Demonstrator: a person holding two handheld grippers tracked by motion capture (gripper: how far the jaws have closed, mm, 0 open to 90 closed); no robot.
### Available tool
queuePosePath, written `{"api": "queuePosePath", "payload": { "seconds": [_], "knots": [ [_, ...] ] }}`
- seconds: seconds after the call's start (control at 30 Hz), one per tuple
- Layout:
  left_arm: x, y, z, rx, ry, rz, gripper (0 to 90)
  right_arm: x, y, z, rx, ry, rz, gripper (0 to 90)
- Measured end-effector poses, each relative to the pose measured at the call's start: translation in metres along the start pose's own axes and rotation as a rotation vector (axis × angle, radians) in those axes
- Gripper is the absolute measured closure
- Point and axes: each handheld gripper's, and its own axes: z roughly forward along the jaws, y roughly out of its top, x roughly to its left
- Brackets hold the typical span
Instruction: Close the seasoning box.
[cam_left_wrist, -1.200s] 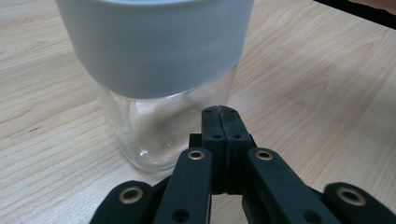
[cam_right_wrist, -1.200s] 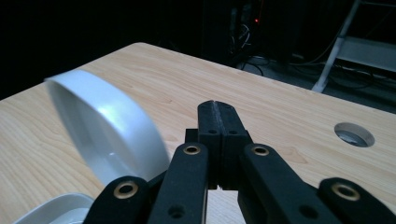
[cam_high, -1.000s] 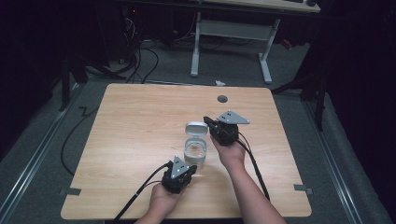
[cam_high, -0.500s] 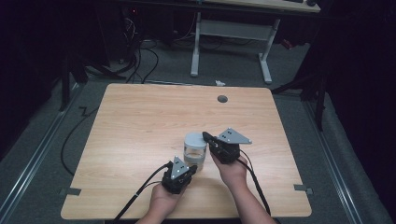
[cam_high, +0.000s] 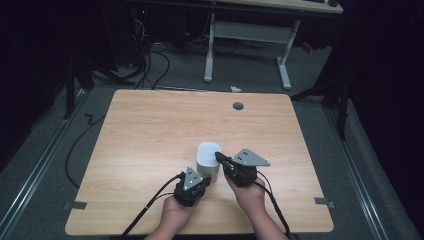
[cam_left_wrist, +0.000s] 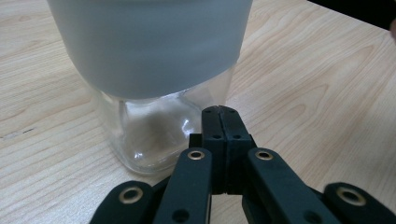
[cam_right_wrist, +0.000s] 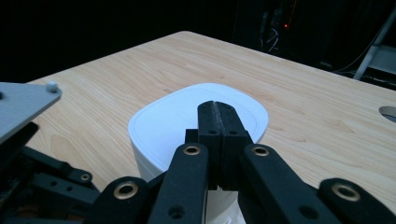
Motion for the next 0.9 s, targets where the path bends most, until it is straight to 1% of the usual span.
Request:
{"api": "queuePosePath", "payload": {
  "seconds": [0.03, 0.07, 0.1, 0.13, 0.17, 0.23, 0.27, 0.3, 0.33, 0.37, 0.4, 0.43, 0.47, 0.5, 0.53, 0.6, 0.63, 0.67, 0.7, 0.73, 0.77, 0.8, 0.83, 0.87, 0.9],
  "knots": [
    [0.001, 0.001, -0.003, 0.001, -0.004, 0.006, 90.0, -0.001, -0.001, -0.003, -0.004, -0.001, 0.003, 90.0],
    [0.006, 0.004, -0.013, -0.003, 0.002, 0.023, 89.5, -0.005, -0.003, -0.011, -0.008, -0.016, 0.007, 90.0],
    [0.006, 0.004, -0.013, -0.003, 0.002, 0.023, 87.6, -0.005, -0.003, -0.011, -0.008, -0.016, 0.007, 90.0],
    [0.016, 0.008, -0.026, -0.008, 0.020, 0.027, 86.4, -0.013, -0.010, -0.019, 0.004, -0.042, 0.013, 90.0],
    [0.016, 0.008, -0.026, -0.008, 0.020, 0.027, 85.7, -0.013, -0.010, -0.019, 0.004, -0.042, 0.013, 90.0],
    [0.031, 0.014, -0.041, -0.020, 0.051, 0.038, 84.5, -0.024, -0.019, -0.026, 0.023, -0.067, 0.026, 90.0],
    [0.040, 0.018, -0.048, -0.020, 0.071, 0.040, 81.1, -0.035, -0.031, -0.033, 0.047, -0.102, 0.041, 90.0],
    [0.050, 0.022, -0.055, -0.013, 0.090, 0.041, 81.1, -0.035, -0.031, -0.033, 0.047, -0.102, 0.041, 90.0],
    [0.062, 0.026, -0.062, 0.001, 0.124, 0.055, 78.1, -0.041, -0.037, -0.037, 0.060, -0.120, 0.055, 89.8],
    [0.069, 0.029, -0.066, 0.005, 0.147, 0.063, 74.6, -0.048, -0.044, -0.042, 0.072, -0.141, 0.069, 89.3],
    [0.087, 0.038, -0.077, 0.000, 0.209, 0.073, 68.5, -0.057, -0.052, -0.050, 0.090, -0.168, 0.080, 88.5],
    [0.087, 0.038, -0.077, 0.000, 0.209, 0.073, 65.0, -0.057, -0.052, -0.050, 0.090, -0.168, 0.080, 88.5],
    [0.095, 0.042, -0.081, -0.005, 0.239, 0.078, 62.2, -0.067, -0.061, -0.060, 0.104, -0.198, 0.101, 86.2],
    [0.102, 0.046, -0.086, -0.026, 0.264, 0.078, 62.2, -0.067, -0.061, -0.060, 0.104, -0.198, 0.101, 86.2],
    [0.109, 0.050, -0.091, -0.046, 0.285, 0.076, 60.1, -0.071, -0.065, -0.066, 0.112, -0.211, 0.117, 84.6],
    [0.121, 0.055, -0.098, -0.070, 0.326, 0.066, 56.1, -0.080, -0.073, -0.078, 0.114, -0.251, 0.141, 78.3],
    [0.126, 0.056, -0.102, -0.082, 0.342, 0.065, 54.8, -0.084, -0.077, -0.084, 0.117, -0.270, 0.154, 72.8],
    [0.134, 0.055, -0.108, -0.088, 0.364, 0.055, 53.4, -0.090, -0.085, -0.093, 0.126, -0.313, 0.179, 63.2],
    [0.134, 0.055, -0.108, -0.088, 0.364, 0.055, 53.0, -0.090, -0.085, -0.093, 0.126, -0.313, 0.179, 63.2],
    [0.138, 0.052, -0.112, -0.085, 0.372, 0.029, 53.0, -0.092, -0.094, -0.103, 0.125, -0.350, 0.189, 58.9],
    [0.138, 0.052, -0.112, -0.085, 0.372, 0.029, 52.9, -0.092, -0.094, -0.103, 0.125, -0.350, 0.189, 58.9],
    [0.138, 0.051, -0.114, -0.082, 0.374, 0.025, 52.9, -0.092, -0.098, -0.107, 0.121, -0.366, 0.194, 56.5],
    [0.138, 0.050, -0.114, -0.080, 0.374, 0.025, 52.9, -0.091, -0.101, -0.109, 0.123, -0.377, 0.192, 53.5],
    [0.137, 0.051, -0.114, -0.088, 0.371, 0.018, 52.8, -0.091, -0.103, -0.109, 0.142, -0.384, 0.186, 46.5],
    [0.136, 0.051, -0.115, -0.084, 0.369, 0.027, 52.8, -0.091, -0.103, -0.109, 0.142, -0.384, 0.186, 46.5]
  ]
}}
